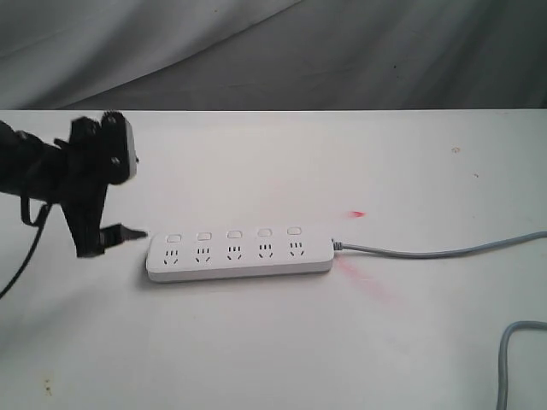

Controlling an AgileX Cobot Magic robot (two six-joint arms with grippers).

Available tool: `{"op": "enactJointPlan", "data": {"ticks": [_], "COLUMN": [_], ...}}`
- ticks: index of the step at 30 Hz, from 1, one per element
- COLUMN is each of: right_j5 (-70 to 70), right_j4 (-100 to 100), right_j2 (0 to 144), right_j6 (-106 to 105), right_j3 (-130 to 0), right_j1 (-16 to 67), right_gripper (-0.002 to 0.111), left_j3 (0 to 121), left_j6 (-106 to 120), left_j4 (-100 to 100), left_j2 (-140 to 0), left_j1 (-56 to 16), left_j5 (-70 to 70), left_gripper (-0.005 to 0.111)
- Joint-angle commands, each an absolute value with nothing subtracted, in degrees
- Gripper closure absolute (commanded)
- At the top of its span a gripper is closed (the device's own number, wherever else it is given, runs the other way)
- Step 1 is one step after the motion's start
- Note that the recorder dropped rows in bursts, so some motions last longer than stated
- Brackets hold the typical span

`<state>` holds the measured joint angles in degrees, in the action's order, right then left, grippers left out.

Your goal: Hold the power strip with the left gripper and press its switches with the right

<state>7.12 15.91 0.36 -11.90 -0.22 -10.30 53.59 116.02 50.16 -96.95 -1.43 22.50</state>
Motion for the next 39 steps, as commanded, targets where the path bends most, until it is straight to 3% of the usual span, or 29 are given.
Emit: {"op": "enactJointPlan", "data": {"ticks": [1, 7, 14, 18, 20, 22, 27, 39], "right_j5": [7.1, 7.1, 7.1, 7.1, 7.1, 7.1, 7.1, 7.1], "right_j4": [15.8, 15.8, 15.8, 15.8, 15.8, 15.8, 15.8, 15.8], "right_j2": [0.0, 0.0, 0.0, 0.0, 0.0, 0.0, 0.0, 0.0], "right_j6": [-11.7, -11.7, -11.7, -11.7, -11.7, -11.7, -11.7, -11.7], "right_j3": [0.0, 0.0, 0.0, 0.0, 0.0, 0.0, 0.0, 0.0], "right_j1": [-10.8, -10.8, -10.8, -10.8, -10.8, -10.8, -10.8, -10.8], "right_gripper": [0.108, 0.108, 0.108, 0.108, 0.108, 0.108, 0.108, 0.108], "left_j3": [53.6, 53.6, 53.5, 53.5, 53.5, 53.5, 53.5, 53.5], "left_j6": [106.4, 81.8, 68.0, 48.2, 42.5, 39.9, 35.5, 36.0], "left_j4": [50.3, 50.2, 36.7, 30.0, 27.9, 27.5, 29.9, 28.0], "left_j2": [-84.5, -70.8, -56.7, -50.0, -47.3, -44.9, -39.9, -32.5], "left_j1": [-1.6, 1.7, 8.1, 8.1, 8.1, 8.1, 8.1, 8.1], "left_j5": [19.5, 15.3, 34.0, 34.9, 35.5, 36.5, 38.0, 38.0], "left_gripper": [0.007, 0.007, 0.007, 0.012, 0.021, 0.038, 0.105, 0.105]}}
